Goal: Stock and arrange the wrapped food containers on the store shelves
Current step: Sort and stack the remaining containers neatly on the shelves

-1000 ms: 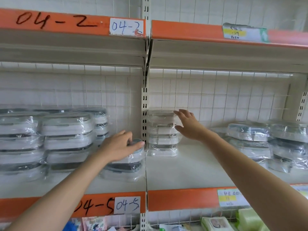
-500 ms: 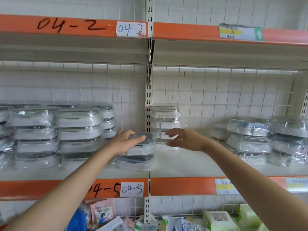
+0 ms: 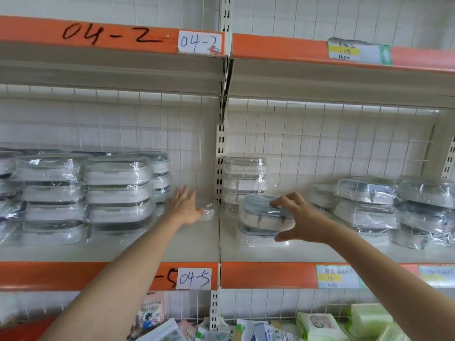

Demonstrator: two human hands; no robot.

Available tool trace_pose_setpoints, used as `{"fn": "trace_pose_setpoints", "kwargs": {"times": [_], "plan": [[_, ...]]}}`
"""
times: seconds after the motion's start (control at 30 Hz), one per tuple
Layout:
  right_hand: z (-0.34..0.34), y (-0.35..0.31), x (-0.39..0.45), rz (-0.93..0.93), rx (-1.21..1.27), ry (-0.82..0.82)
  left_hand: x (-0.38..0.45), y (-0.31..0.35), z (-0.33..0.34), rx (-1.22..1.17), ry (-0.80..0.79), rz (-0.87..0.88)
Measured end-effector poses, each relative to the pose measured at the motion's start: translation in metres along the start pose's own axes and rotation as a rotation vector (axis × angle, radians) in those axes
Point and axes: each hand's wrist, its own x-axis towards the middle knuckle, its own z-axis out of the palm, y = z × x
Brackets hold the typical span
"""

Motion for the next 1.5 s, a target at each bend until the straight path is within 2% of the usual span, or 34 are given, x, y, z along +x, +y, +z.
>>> {"fn": "trace_pose_setpoints", "kwargs": {"times": [0.07, 0.1, 0.2, 0.4, 0.47, 0.53, 0.6, 0.67, 0.8, 0.9, 1.03, 1.23, 1.37, 1.5], "plan": [[0.006, -0.002, 0.003, -0.009, 0.119, 0.046, 0.009, -0.013, 0.004, -0.006, -0.089, 0.021], [0.008, -0.003, 0.004, -0.013, 0.162, 0.084, 0.011, -0.014, 0.004, -0.024, -0.085, 0.042], [0.012, -0.002, 0.008, -0.015, 0.171, 0.173, 0.002, -0.005, -0.004, -0.037, -0.008, 0.128], [0.018, 0.010, 0.010, 0.020, 0.100, 0.196, -0.044, -0.003, -0.020, -0.036, 0.124, 0.355], [0.018, 0.013, 0.011, 0.039, 0.135, 0.170, -0.053, -0.010, -0.023, -0.064, 0.027, 0.329], [0.016, 0.013, 0.010, 0.054, 0.253, 0.131, -0.059, -0.017, -0.023, -0.164, -0.141, 0.267], [0.015, 0.009, 0.008, 0.061, 0.339, 0.108, -0.063, -0.022, -0.022, -0.258, -0.196, 0.261], [0.015, 0.001, 0.007, 0.044, 0.323, 0.103, -0.068, -0.024, -0.027, -0.264, -0.119, 0.247], [0.020, -0.031, 0.013, -0.037, 0.273, 0.053, -0.085, -0.034, -0.063, -0.197, 0.202, 0.170], [0.031, -0.059, 0.031, -0.091, 0.235, 0.066, -0.099, -0.043, -0.103, -0.259, 0.309, 0.192], [0.050, -0.097, 0.064, -0.112, 0.198, 0.068, -0.114, -0.056, -0.136, -0.310, 0.347, 0.159], [0.069, -0.131, 0.121, -0.089, -0.213, 0.164, -0.128, -0.087, -0.150, -0.352, 0.454, 0.105], [0.076, -0.139, 0.147, -0.033, -0.396, 0.255, -0.126, -0.094, -0.153, -0.396, 0.454, 0.105], [0.070, -0.140, 0.152, -0.043, -0.364, 0.176, -0.121, -0.087, -0.142, -0.390, 0.415, 0.136]]}}
